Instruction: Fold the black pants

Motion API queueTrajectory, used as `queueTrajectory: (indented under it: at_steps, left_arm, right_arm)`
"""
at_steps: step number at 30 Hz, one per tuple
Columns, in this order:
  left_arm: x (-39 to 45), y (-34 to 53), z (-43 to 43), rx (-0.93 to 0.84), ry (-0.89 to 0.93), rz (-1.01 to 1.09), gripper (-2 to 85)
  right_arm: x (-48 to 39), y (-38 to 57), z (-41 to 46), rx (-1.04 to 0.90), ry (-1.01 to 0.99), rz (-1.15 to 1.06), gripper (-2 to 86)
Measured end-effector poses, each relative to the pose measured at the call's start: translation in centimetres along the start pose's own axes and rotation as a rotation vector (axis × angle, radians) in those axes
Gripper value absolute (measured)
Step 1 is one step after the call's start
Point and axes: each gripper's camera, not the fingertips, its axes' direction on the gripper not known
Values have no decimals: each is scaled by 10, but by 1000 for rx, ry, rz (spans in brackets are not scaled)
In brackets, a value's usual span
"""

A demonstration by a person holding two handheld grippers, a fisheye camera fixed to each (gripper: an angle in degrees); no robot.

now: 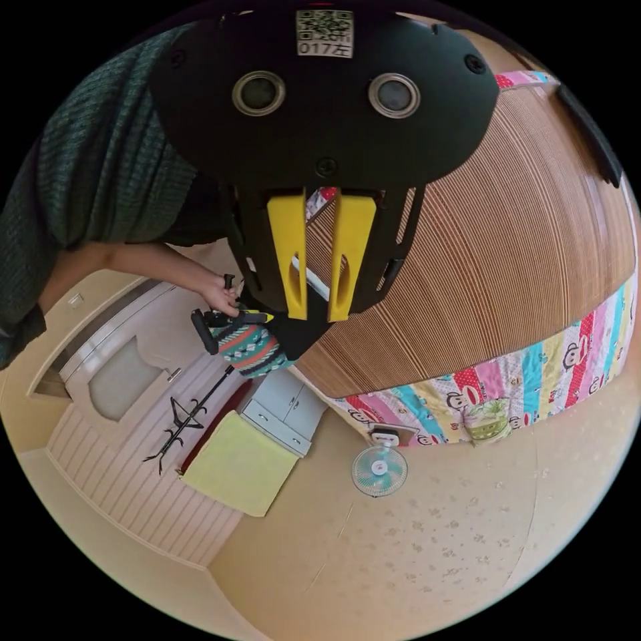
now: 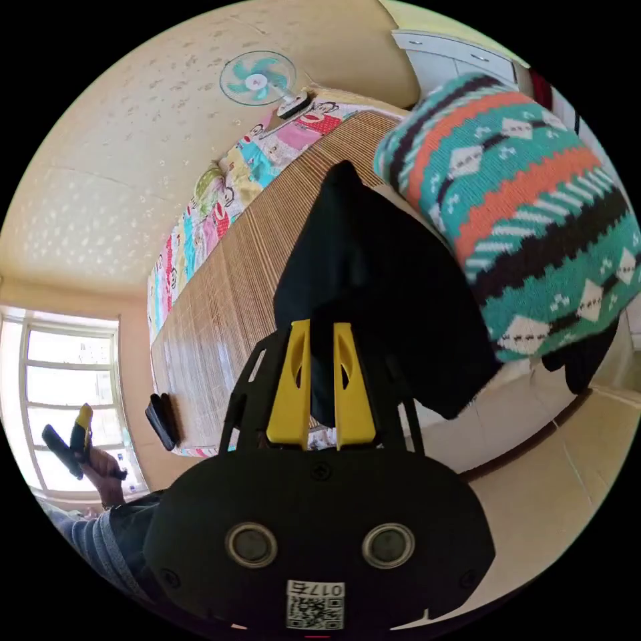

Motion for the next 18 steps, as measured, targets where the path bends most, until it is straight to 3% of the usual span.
queueTrajectory:
  at_steps: [4,6,8,10,12,15,18]
  left_arm:
    - [-9,38,12,5,-57,-140,53]
    - [-9,57,22,3,-103,-200,52]
    - [-6,65,28,15,-116,-217,52]
    - [0,70,33,32,-134,-214,53]
    - [7,74,46,36,-154,-199,57]
    - [14,74,72,4,-125,-175,68]
    - [25,64,106,-80,-57,-119,81]
  right_arm:
    - [-94,-13,-5,0,-325,-321,56]
    - [-104,0,-18,38,-345,-368,56]
    - [-95,28,-28,74,-149,-307,71]
    - [-52,79,-31,88,162,-95,84]
    - [-1,119,-32,51,258,117,96]
    - [76,176,-27,5,206,367,109]
    - [103,205,-13,4,100,415,95]
